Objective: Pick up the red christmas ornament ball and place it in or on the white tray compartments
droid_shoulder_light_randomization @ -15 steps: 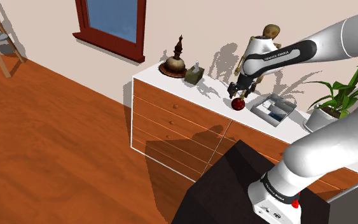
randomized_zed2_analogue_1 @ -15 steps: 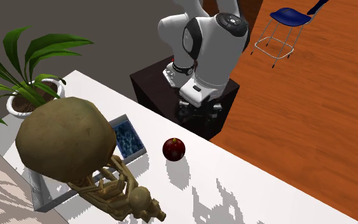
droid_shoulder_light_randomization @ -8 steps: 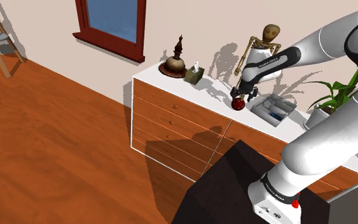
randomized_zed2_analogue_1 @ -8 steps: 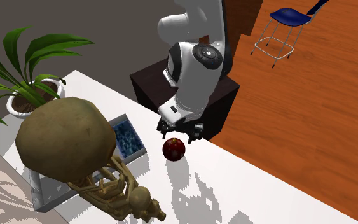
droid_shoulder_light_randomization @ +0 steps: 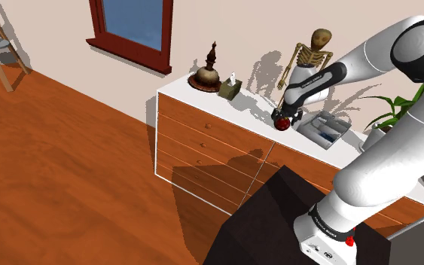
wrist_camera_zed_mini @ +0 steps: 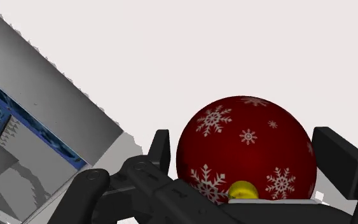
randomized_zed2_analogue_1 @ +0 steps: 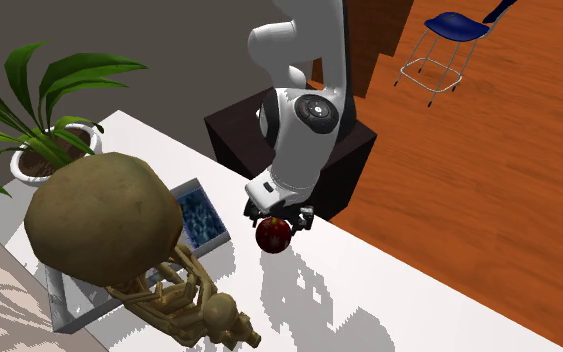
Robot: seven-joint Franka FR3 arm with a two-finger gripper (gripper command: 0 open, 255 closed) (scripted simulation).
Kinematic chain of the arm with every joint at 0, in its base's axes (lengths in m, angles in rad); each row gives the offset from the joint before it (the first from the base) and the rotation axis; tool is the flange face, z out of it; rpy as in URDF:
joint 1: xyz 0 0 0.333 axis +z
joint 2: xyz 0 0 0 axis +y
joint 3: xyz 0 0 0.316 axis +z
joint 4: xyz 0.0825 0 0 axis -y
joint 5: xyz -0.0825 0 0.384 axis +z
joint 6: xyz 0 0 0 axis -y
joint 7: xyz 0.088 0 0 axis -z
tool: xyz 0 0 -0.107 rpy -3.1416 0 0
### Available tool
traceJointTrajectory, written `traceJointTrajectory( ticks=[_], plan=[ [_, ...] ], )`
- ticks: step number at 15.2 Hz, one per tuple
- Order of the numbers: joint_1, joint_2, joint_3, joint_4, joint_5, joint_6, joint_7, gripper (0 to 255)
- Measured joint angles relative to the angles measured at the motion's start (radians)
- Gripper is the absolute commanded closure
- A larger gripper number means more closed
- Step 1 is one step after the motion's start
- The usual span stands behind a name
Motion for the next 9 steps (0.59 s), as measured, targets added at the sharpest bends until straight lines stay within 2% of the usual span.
traceJointTrajectory(
  ticks=[5,6,9],
  plan=[
    [0.0,0.004,0.0,-0.001,-0.001,0.006,0.001,0],
    [0.0,0.004,0.0,-0.001,-0.001,0.006,0.001,255],
    [-0.001,0.004,-0.001,-0.001,-0.001,0.006,0.001,255]
  ],
)
